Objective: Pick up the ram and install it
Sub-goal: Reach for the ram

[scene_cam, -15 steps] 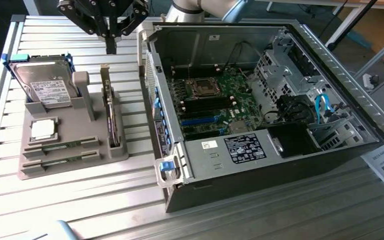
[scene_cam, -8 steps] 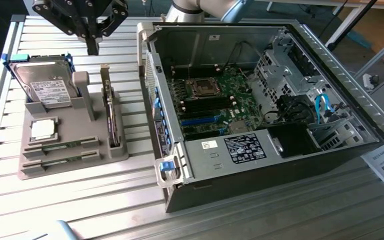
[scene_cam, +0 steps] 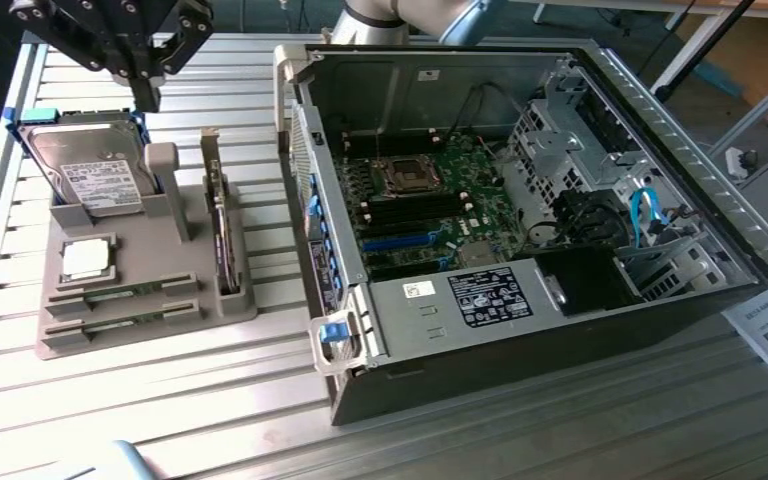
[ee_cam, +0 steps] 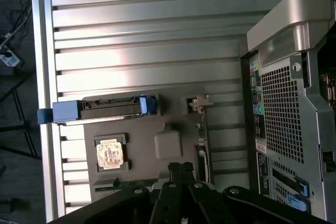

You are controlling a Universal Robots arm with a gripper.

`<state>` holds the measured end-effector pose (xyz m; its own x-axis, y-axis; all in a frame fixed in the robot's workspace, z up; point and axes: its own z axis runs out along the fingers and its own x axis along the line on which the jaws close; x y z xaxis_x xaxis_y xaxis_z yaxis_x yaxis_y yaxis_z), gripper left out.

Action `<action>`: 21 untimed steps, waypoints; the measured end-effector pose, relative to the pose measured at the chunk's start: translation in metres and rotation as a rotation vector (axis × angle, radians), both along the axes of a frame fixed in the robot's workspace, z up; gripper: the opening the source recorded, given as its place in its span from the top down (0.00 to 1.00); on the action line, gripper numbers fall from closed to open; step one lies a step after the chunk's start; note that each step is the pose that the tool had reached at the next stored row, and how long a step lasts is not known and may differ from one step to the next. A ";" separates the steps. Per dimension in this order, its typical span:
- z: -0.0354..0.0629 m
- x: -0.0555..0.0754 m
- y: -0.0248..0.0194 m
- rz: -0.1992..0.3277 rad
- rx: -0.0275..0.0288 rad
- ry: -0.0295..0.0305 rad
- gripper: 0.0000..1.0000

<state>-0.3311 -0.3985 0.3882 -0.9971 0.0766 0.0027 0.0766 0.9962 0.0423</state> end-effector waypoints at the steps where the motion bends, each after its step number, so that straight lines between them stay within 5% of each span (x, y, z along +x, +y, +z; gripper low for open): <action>1: -0.0001 -0.003 0.0000 0.000 0.0000 0.0003 0.89; 5: -0.0004 -0.023 0.0001 0.000 0.0000 0.0022 0.89; 12: -0.0006 -0.040 0.0001 0.000 0.0000 0.0045 0.89; 21: -0.0005 -0.042 0.0000 0.000 -0.0001 0.0048 0.89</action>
